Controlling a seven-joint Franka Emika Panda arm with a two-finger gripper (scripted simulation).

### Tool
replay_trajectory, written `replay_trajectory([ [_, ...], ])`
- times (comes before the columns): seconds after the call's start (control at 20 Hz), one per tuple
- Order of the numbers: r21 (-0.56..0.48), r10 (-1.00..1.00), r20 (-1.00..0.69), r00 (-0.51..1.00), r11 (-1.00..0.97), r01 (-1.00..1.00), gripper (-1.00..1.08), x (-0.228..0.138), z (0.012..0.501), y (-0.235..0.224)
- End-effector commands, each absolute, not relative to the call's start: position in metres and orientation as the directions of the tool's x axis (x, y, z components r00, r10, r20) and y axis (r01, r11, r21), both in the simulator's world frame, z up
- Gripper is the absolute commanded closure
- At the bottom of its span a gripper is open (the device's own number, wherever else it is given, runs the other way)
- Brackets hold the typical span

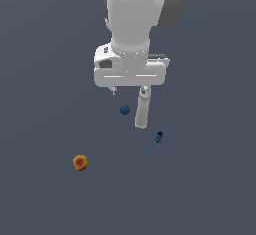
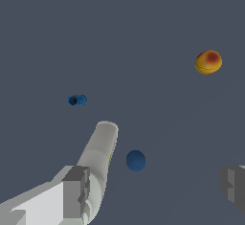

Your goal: Pick up a designated object from a clutter of objects.

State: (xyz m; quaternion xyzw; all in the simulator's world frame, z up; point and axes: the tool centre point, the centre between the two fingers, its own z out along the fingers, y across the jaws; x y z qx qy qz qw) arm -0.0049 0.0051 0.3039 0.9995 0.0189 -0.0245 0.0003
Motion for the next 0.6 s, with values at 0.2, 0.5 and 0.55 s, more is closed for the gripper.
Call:
replay_trajectory([
  [0.2,0.001,0.052,-0.048,0.997,-0.999,0.052,-0.92,-0.003,0.299,0.008],
  [0.5,0.009,0.122,-0.044,0.992,-0.992,0.122,-0.92,0.008,0.275,0.022],
  [0.55,0.011,0.139,-0.043,0.989,-0.99,0.14,-0.92,0.01,0.269,0.026],
])
